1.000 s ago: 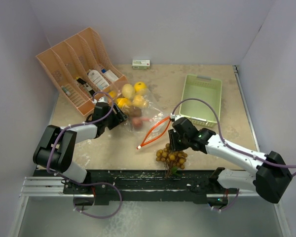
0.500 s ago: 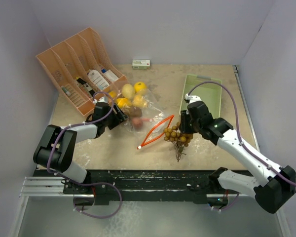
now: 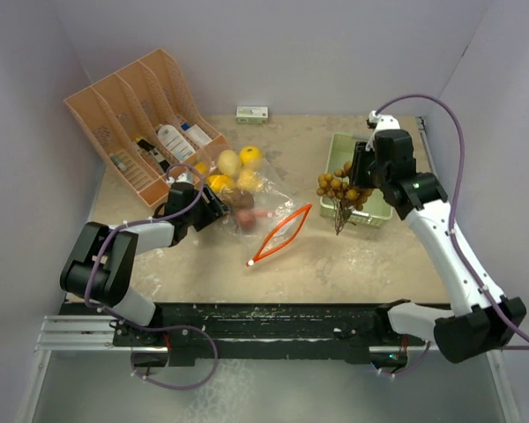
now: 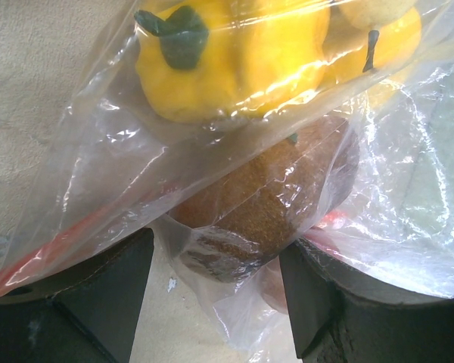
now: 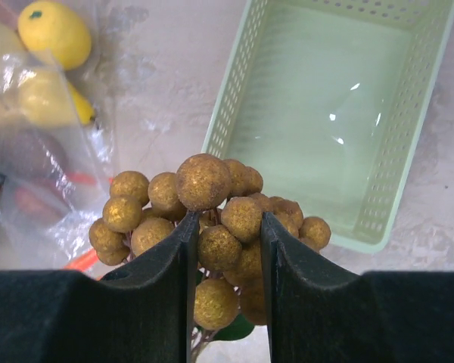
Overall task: Open the zip-top bag and remove the fake food
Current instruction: Place the fake fruit in the bin, then pick up the fake fruit from the zipper food storage bag.
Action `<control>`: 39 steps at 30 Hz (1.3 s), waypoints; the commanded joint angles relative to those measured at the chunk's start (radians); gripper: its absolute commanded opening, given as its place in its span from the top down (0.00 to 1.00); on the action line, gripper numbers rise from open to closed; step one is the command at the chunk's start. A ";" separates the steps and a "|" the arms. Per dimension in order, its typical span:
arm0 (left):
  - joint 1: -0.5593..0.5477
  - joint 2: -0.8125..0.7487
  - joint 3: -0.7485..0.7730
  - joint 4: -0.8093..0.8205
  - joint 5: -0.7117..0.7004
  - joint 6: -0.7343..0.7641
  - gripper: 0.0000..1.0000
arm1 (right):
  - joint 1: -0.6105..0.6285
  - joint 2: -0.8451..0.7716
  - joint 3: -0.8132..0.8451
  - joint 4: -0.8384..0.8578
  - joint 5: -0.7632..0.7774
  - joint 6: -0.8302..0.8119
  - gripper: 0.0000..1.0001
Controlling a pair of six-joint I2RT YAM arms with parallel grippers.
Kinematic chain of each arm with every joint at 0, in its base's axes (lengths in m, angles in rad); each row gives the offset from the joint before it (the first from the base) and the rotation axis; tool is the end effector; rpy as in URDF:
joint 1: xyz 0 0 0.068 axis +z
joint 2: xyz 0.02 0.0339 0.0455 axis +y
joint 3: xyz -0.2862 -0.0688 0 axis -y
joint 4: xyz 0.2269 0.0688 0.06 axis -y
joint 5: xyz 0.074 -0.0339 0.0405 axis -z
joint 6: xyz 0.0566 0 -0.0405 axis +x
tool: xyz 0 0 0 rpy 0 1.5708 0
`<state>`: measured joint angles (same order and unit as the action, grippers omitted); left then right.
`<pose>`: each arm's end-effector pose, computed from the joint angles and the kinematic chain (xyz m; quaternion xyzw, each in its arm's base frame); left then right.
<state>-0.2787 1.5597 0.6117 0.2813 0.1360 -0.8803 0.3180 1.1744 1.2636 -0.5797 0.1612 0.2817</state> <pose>0.2864 -0.0899 0.1699 -0.2376 0.8660 -0.2898 0.3312 0.2353 0.0679 0.3963 0.0259 0.8555 0.0854 0.5101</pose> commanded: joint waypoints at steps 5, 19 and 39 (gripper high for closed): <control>0.007 -0.015 -0.033 0.017 0.003 0.007 0.29 | -0.203 0.179 0.093 0.192 -0.138 -0.027 0.63; 0.006 -0.029 -0.023 0.019 0.004 0.024 0.28 | -0.200 -0.072 -0.256 0.521 -0.333 0.046 0.27; 0.006 -0.032 -0.036 0.034 0.005 0.028 0.28 | 0.359 0.097 -0.580 0.852 -0.161 0.363 0.84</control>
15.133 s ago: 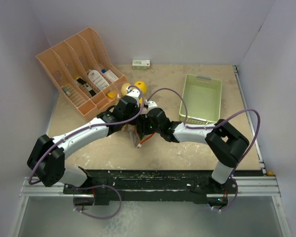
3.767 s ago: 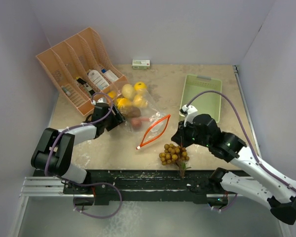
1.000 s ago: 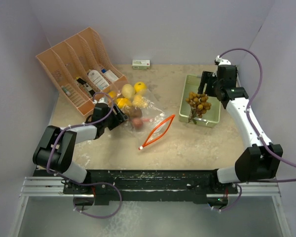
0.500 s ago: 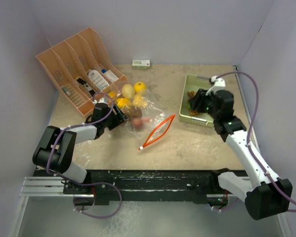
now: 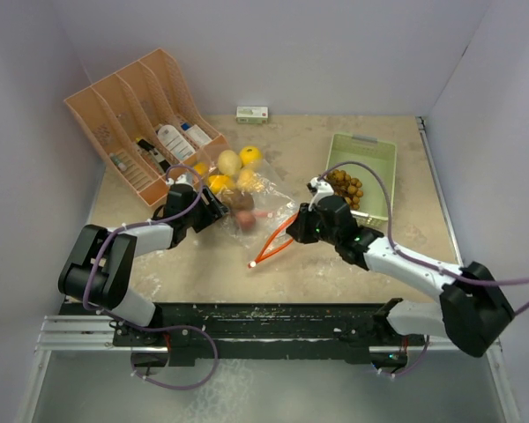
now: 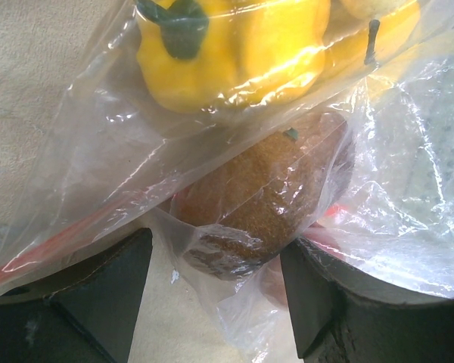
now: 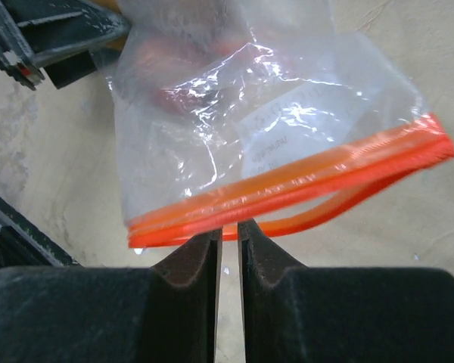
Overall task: Open the zip-top bag and remove the fake food
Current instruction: Pick up the fake fruit from the zipper food storage bag.
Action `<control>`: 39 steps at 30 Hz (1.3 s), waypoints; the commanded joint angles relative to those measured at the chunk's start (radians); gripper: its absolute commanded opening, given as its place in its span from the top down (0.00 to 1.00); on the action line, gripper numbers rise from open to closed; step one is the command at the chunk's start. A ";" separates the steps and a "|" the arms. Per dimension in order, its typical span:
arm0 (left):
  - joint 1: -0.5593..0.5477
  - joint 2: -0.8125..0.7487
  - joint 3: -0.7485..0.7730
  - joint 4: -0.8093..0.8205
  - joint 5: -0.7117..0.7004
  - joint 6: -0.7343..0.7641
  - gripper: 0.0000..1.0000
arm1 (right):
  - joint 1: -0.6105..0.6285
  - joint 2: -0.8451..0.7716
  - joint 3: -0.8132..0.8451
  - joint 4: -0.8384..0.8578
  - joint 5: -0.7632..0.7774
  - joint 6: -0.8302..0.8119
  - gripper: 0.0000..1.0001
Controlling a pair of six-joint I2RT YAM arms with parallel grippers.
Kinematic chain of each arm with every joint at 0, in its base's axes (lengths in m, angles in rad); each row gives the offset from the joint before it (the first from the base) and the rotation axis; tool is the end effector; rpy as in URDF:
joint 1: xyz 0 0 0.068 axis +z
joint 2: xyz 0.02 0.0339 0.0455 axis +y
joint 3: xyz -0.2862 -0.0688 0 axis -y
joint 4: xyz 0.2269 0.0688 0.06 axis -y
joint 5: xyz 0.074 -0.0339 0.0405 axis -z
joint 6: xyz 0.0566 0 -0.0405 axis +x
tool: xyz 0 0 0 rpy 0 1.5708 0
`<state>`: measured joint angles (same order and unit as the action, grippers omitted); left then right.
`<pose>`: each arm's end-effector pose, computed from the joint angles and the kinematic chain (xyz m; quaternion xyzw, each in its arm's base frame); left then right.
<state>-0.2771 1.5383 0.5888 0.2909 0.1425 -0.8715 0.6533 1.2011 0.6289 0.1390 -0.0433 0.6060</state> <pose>0.2810 -0.0883 0.1704 -0.2323 0.8654 -0.2923 0.3341 0.2036 0.1590 0.2531 -0.0316 0.8418 0.3318 0.4245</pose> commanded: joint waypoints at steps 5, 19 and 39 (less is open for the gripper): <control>0.004 0.005 -0.014 0.028 0.005 0.020 0.28 | 0.025 0.223 0.105 0.248 0.034 0.031 0.85; -0.064 0.057 0.009 0.030 0.015 0.025 0.55 | 0.043 0.544 0.271 0.483 -0.048 0.010 0.79; -0.084 0.104 0.037 0.025 0.034 0.029 0.70 | 0.114 0.693 0.355 0.349 -0.005 -0.084 0.51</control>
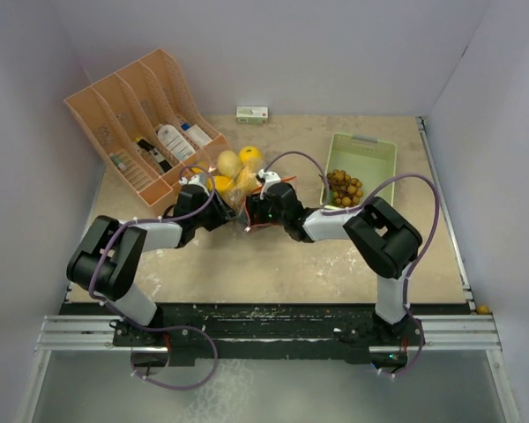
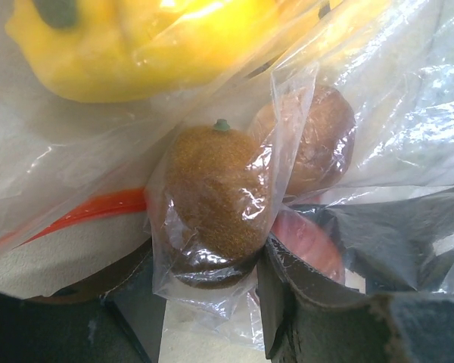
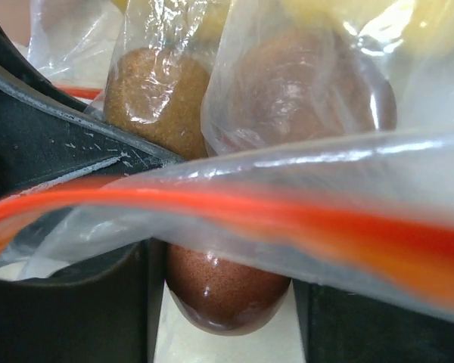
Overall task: Open the zip-top bag and remove the fake food
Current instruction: Pick up the fake fruit from the zipper food storage bag.
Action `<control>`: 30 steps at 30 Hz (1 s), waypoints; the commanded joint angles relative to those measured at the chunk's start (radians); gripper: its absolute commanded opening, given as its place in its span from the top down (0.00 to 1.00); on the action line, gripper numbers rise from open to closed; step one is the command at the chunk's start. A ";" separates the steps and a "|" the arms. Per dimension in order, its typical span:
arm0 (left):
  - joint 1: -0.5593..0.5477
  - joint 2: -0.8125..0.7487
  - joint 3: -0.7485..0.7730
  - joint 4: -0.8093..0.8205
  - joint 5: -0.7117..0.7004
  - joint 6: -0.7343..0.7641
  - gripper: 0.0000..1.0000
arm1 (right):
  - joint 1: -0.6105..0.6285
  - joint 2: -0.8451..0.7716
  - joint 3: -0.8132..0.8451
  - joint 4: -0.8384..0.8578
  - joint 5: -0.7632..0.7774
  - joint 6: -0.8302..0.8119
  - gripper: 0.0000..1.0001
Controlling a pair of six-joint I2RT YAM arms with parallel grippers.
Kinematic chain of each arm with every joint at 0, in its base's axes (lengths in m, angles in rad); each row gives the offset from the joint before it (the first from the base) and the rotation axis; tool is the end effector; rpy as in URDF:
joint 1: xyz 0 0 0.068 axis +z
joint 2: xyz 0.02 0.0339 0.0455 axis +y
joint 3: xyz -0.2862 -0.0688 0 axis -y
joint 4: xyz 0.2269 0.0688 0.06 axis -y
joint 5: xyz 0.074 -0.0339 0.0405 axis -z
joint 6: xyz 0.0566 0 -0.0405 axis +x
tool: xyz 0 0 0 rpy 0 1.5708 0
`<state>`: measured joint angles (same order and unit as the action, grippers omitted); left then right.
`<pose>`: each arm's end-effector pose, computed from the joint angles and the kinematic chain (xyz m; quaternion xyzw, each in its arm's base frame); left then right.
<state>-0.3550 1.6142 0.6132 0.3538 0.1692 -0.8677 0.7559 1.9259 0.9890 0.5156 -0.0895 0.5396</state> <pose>0.2863 -0.1163 0.1625 -0.1898 0.8724 -0.3168 0.3201 0.3030 0.2926 0.1812 -0.1147 0.8310 0.3576 0.4104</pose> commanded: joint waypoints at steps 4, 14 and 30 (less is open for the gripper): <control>-0.003 0.029 0.016 -0.046 0.000 0.026 0.70 | 0.012 -0.122 -0.076 -0.048 0.056 0.001 0.58; 0.011 0.050 0.016 -0.039 0.016 0.016 0.69 | -0.003 -0.474 -0.157 -0.241 0.172 -0.041 0.55; 0.013 0.022 0.006 -0.041 0.022 0.013 0.68 | -0.492 -0.794 -0.142 -0.587 0.287 -0.184 0.51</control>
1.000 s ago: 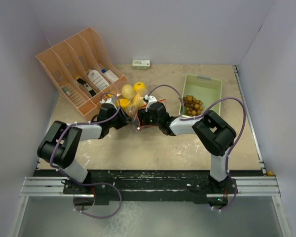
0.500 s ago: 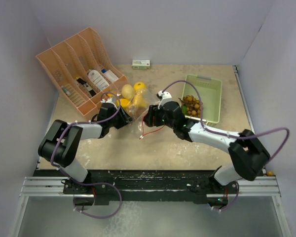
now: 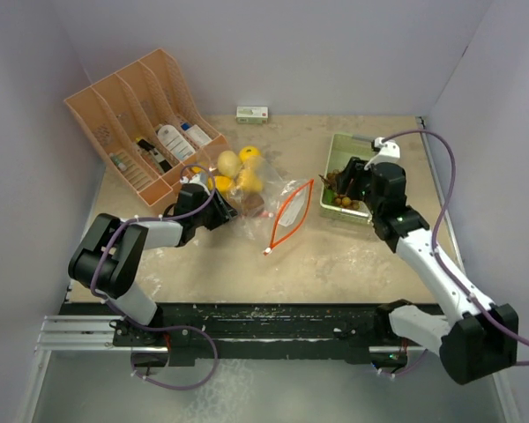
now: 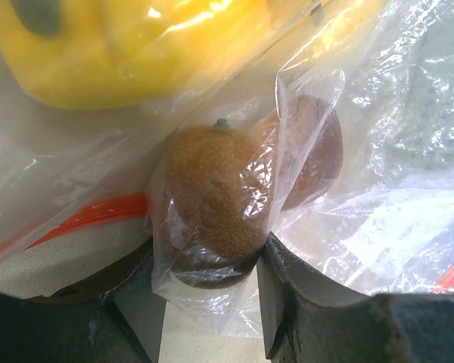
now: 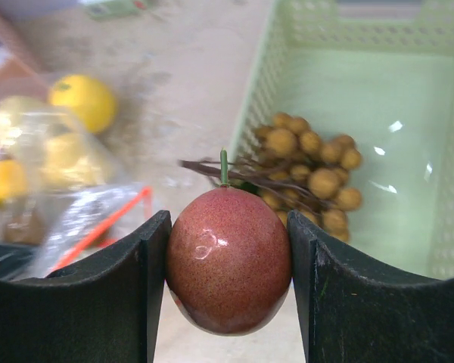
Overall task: Open the zip-top bag and remove the fake food
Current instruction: Place the fake fruit in the bin.
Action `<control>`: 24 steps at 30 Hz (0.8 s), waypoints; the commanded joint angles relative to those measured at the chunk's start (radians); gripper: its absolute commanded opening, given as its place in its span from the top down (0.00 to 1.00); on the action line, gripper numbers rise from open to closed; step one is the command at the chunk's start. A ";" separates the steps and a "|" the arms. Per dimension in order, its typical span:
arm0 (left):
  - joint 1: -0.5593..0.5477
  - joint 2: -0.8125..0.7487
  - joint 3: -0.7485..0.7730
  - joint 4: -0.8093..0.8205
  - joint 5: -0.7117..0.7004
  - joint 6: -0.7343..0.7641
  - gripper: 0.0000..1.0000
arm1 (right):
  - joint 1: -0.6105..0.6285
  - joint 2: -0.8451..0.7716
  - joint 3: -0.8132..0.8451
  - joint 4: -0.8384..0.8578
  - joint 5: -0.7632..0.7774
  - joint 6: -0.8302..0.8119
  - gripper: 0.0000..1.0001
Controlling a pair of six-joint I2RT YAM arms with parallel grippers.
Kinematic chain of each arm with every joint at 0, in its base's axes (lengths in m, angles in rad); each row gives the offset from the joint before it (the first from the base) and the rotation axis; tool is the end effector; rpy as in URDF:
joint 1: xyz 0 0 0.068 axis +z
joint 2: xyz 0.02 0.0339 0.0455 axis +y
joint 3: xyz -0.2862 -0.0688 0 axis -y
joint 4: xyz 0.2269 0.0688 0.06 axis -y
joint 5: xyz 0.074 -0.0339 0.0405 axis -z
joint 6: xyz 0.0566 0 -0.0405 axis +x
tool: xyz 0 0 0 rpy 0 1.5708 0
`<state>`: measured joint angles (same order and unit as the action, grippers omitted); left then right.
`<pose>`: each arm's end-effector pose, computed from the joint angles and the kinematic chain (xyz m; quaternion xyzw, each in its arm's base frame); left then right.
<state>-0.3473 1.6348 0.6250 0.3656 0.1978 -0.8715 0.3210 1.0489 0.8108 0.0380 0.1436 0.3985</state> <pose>0.2909 -0.1171 0.1611 -0.1880 0.8712 -0.3270 0.3141 0.2297 0.0678 0.3405 0.0753 0.7699 0.1703 0.6104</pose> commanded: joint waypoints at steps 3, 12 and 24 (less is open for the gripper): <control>0.005 -0.012 -0.009 -0.060 -0.014 0.019 0.68 | -0.102 0.131 0.033 -0.120 0.108 -0.034 0.48; 0.005 0.012 -0.008 -0.037 0.017 0.010 0.68 | -0.113 0.154 0.005 -0.082 0.229 -0.022 0.00; 0.005 0.025 -0.008 -0.011 0.038 -0.001 0.67 | -0.087 -0.007 -0.207 0.195 -0.244 0.162 0.26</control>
<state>-0.3473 1.6379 0.6247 0.3721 0.2176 -0.8722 0.2092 1.0718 0.7147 0.0650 0.1329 0.4335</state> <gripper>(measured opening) 0.482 0.818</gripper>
